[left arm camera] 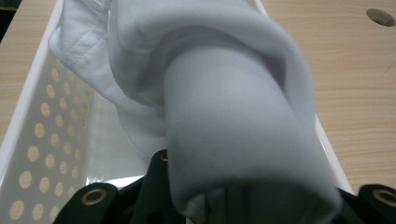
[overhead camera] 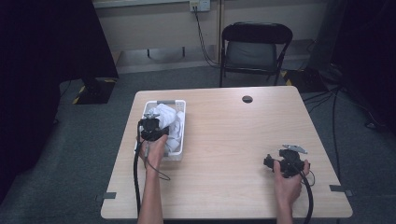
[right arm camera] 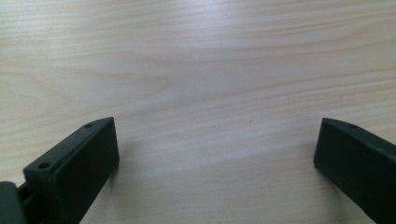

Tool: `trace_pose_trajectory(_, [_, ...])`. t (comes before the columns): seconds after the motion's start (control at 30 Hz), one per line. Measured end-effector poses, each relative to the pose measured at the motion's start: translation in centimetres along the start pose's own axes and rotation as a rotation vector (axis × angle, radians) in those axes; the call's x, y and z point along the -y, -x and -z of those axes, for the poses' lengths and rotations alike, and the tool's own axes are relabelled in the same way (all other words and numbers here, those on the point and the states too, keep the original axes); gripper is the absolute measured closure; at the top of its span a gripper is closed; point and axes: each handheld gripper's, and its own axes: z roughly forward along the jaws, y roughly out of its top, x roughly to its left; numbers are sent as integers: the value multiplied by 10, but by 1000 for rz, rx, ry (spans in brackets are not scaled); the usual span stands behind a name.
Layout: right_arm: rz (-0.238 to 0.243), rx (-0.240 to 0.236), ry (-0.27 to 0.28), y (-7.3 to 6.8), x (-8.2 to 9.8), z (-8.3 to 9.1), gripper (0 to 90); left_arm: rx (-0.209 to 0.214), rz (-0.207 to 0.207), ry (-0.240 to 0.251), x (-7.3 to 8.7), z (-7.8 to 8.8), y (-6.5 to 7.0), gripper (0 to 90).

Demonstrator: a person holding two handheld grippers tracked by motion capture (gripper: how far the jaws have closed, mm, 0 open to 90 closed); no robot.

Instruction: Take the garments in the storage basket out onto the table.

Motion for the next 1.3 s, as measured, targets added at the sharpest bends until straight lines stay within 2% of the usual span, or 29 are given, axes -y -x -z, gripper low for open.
trace_pose_trajectory(0.5, [0, 0, 0, 0, 0, 0, 0, 21, -5, 90, -3, 21, -1, 745])
trace_pose_trajectory(0.83, [0, 0, 0, 0, 0, 0, 0, 32, -27, 137, -7, 39, 0, 746])
trace_pose_trajectory(0.93, [0, 0, 0, 0, 0, 0, 0, 54, -24, 158, -9, 44, 0, 745])
trace_pose_trajectory(1.3, [0, 0, 0, 0, 0, 0, 0, 57, -37, 187, -9, 57, 1, 746])
